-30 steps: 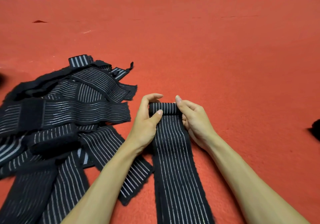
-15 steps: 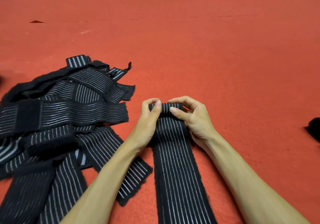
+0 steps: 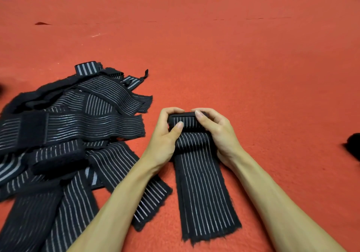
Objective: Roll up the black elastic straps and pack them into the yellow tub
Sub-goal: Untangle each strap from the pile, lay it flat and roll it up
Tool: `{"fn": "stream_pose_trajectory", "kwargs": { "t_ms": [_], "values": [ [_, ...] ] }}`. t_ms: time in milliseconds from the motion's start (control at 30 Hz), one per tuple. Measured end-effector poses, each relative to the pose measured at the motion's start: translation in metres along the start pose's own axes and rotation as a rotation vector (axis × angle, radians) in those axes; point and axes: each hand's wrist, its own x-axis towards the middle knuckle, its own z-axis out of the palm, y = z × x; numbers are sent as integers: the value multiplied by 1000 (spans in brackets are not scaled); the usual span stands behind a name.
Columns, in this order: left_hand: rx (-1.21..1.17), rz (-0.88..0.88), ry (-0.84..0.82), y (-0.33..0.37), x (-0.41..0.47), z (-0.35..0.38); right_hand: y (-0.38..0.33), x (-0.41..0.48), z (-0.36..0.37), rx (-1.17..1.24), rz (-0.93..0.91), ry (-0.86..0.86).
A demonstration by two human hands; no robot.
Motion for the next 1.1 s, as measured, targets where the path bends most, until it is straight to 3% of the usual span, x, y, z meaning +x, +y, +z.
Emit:
{"fn": "stream_pose_trajectory", "kwargs": {
  "t_ms": [233,433,567,667,867,1100],
  "values": [
    [14,24,15,0,1,0,3,1,4,-70,2,59],
    [-30,-89,3,0,1,1,5,0,2,-90,-44,5],
    [-141,-142,-50,-2,2,2,4,-1,0,40,-56,-33],
    [-96,-157,27,-4,3,5,3,-1,-2,123,-88,-82],
    [-96,-109,81,-3,3,6,1,-2,0,165,-85,-86],
    [-125,9,-13,-2,3,-1,2,-2,7,89,83,16]
  ]
}}
